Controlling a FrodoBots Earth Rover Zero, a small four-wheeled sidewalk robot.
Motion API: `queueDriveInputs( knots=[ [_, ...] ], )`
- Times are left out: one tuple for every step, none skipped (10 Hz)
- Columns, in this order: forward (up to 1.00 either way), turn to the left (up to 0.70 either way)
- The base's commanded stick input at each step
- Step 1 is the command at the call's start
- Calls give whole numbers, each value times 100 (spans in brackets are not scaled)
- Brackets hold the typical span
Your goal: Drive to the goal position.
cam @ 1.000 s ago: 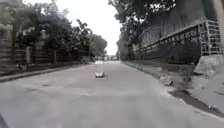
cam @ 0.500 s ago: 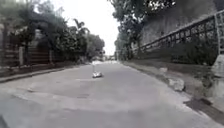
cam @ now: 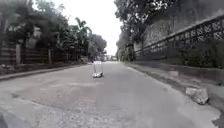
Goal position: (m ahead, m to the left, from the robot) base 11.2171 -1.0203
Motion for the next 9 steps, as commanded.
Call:
queueDriveInputs(
  knots=[
    [100,0],
    [100,0],
    [100,0],
    [100,0],
    [100,0],
    [100,0],
    [100,0],
    [100,0],
    [100,-3]
  ],
)
